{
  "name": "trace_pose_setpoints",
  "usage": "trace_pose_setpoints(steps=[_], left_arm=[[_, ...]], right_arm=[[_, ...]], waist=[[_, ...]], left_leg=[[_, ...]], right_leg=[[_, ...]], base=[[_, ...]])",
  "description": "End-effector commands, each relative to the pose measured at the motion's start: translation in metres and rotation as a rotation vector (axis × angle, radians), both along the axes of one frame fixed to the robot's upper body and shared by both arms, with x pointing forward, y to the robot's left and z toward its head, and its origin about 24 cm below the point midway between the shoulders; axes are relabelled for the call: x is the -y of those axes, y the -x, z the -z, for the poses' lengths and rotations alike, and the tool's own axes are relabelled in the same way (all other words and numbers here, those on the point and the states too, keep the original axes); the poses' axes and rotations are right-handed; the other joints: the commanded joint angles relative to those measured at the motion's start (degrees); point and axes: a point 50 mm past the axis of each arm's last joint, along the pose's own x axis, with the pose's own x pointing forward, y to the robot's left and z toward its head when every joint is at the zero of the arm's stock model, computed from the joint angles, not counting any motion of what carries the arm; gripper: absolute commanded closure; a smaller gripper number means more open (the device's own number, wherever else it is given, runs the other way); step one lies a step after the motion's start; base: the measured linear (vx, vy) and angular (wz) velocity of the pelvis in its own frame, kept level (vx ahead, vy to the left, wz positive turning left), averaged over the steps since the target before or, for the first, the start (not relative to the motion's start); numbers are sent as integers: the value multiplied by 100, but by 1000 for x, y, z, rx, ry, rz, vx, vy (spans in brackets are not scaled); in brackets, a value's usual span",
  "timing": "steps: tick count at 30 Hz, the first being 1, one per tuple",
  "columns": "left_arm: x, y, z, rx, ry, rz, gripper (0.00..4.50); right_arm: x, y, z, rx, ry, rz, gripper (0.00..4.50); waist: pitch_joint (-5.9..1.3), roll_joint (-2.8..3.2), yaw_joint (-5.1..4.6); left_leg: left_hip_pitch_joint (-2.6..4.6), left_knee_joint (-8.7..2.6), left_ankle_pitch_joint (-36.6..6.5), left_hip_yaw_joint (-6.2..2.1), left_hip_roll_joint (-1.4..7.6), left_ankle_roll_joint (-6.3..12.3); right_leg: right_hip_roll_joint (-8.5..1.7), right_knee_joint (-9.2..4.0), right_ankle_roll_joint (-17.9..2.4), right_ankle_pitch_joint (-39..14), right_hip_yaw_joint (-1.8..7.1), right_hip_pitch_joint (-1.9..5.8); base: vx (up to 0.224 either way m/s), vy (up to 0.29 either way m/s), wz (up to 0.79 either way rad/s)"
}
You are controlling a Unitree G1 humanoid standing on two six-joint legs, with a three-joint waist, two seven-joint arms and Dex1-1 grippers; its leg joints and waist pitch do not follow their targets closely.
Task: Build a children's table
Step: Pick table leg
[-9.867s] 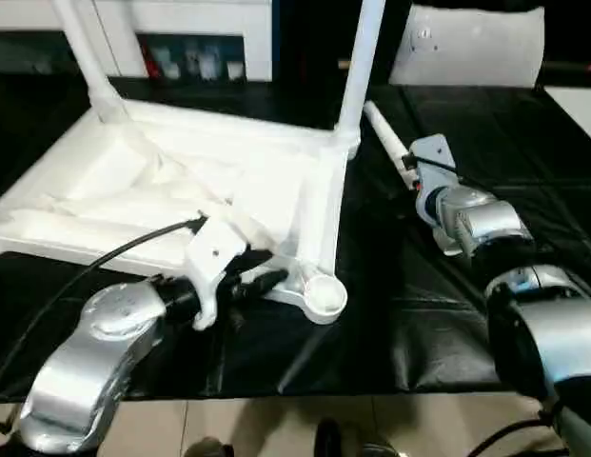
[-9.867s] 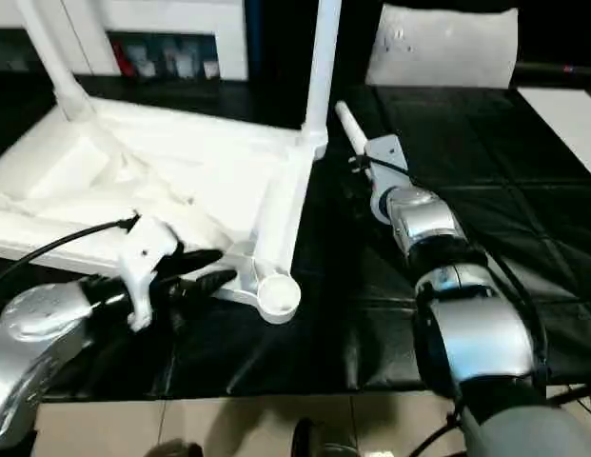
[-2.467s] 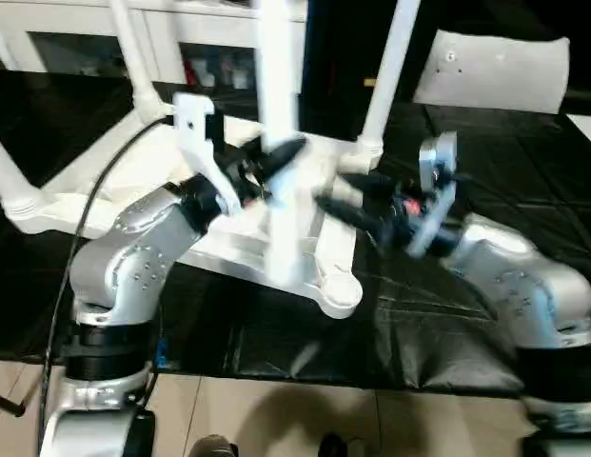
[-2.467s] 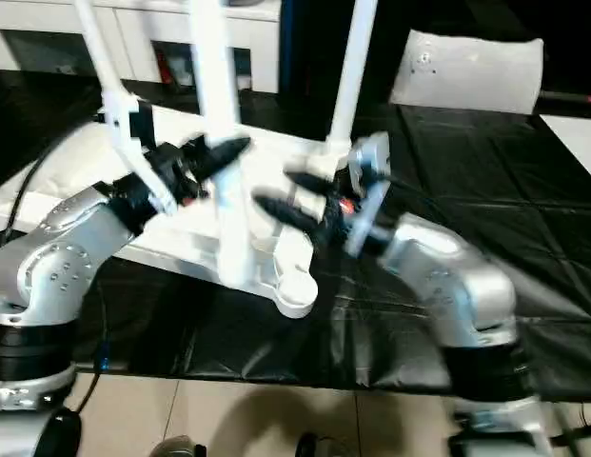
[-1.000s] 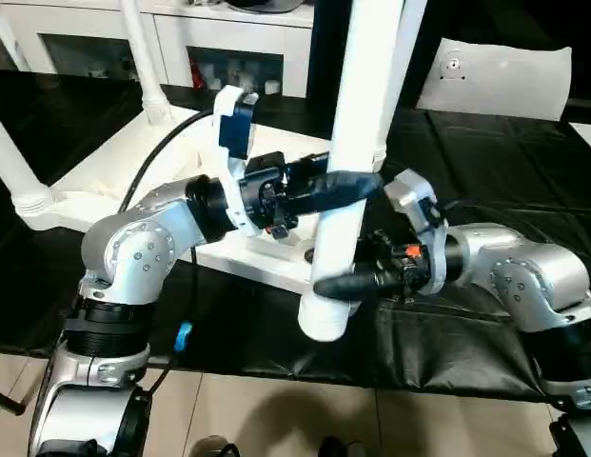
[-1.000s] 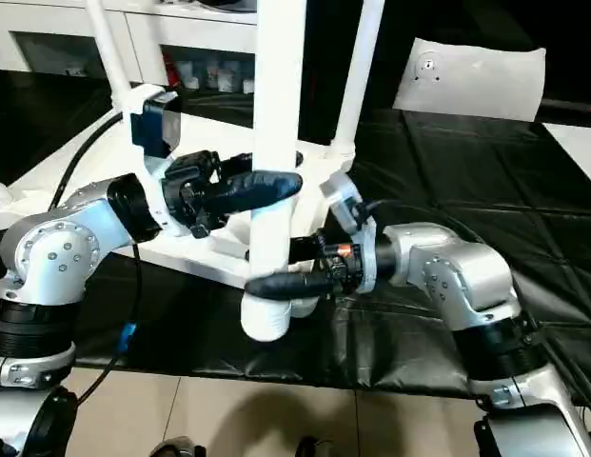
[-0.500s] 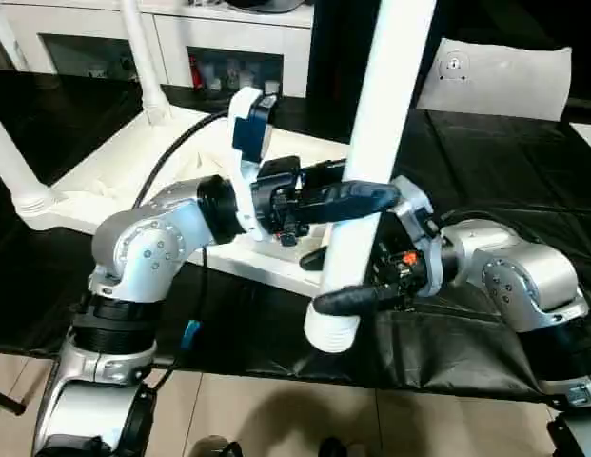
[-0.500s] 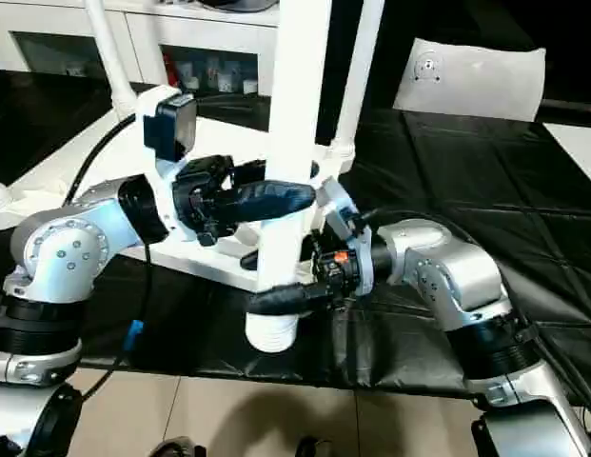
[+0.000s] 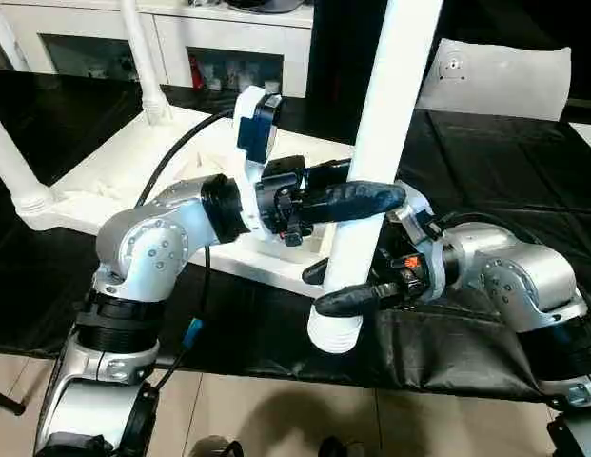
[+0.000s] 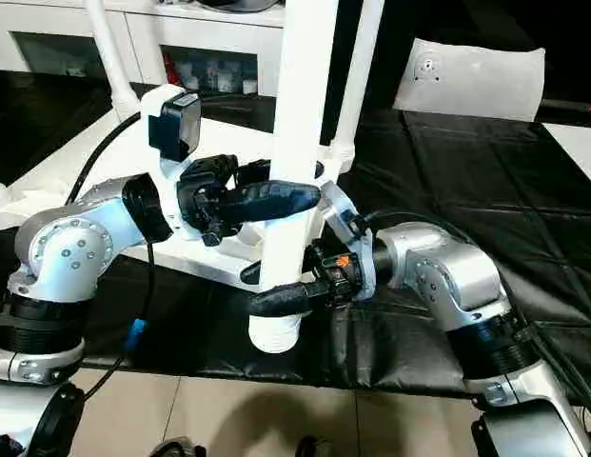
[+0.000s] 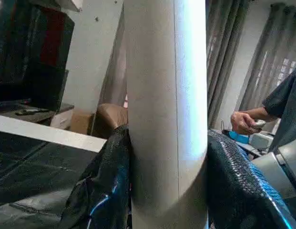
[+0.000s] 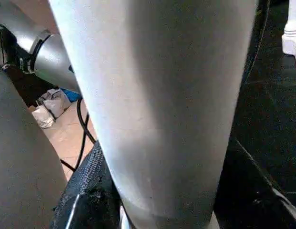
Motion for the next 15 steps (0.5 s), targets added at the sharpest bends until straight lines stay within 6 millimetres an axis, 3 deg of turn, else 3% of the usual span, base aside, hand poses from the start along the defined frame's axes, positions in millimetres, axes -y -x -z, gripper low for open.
trace_pose_setpoints(steps=[1,6,7,8,12,13,14,15], left_arm=[[4,-1,-11,63,-4,-13,270],[3,0,-12,66,-15,-26,270],[3,5,-15,73,2,-2,214],[4,7,-16,81,7,3,200],[8,14,-13,56,27,12,164],[8,14,-13,54,33,6,156],[9,14,-12,52,38,-1,150],[11,14,-12,40,66,-42,150]], right_arm=[[-2,-1,0,-18,4,-13,252],[-2,-1,1,-21,2,0,253],[-3,0,1,-23,-3,7,254],[-3,0,1,-23,-4,9,254],[-4,0,6,-13,-10,48,255],[-4,0,7,-13,-8,56,255],[-4,0,8,-14,-6,64,256],[-5,1,9,-25,-9,84,256]], waist=[[-523,-2,29],[-528,11,37],[-528,38,48],[-530,31,45],[-534,45,67],[-534,94,79],[-529,61,77],[-533,83,86]], left_leg=[[-29,-366,-456,46,83,283],[-21,-365,-474,47,80,280],[-25,-367,-461,42,81,272],[-28,-369,-461,41,87,270],[-27,-373,-436,33,103,259],[-24,-373,-441,29,103,249],[-21,-374,-457,40,105,253],[-13,-373,-510,38,106,242]], right_leg=[[-358,-475,47,-2717,266,493],[-355,-480,42,-2718,260,492],[-357,-469,27,-2696,261,496],[-359,-470,17,-2680,263,499],[-367,-447,-84,-2538,272,495],[-369,-440,-102,-2520,271,494],[-362,-459,-108,-2528,270,488],[-363,-461,-109,-2572,268,492]], base=[[0,0,0],[0,0,0],[0,0,0],[0,0,0],[0,0,0],[0,0,0],[0,0,0],[0,0,0]])
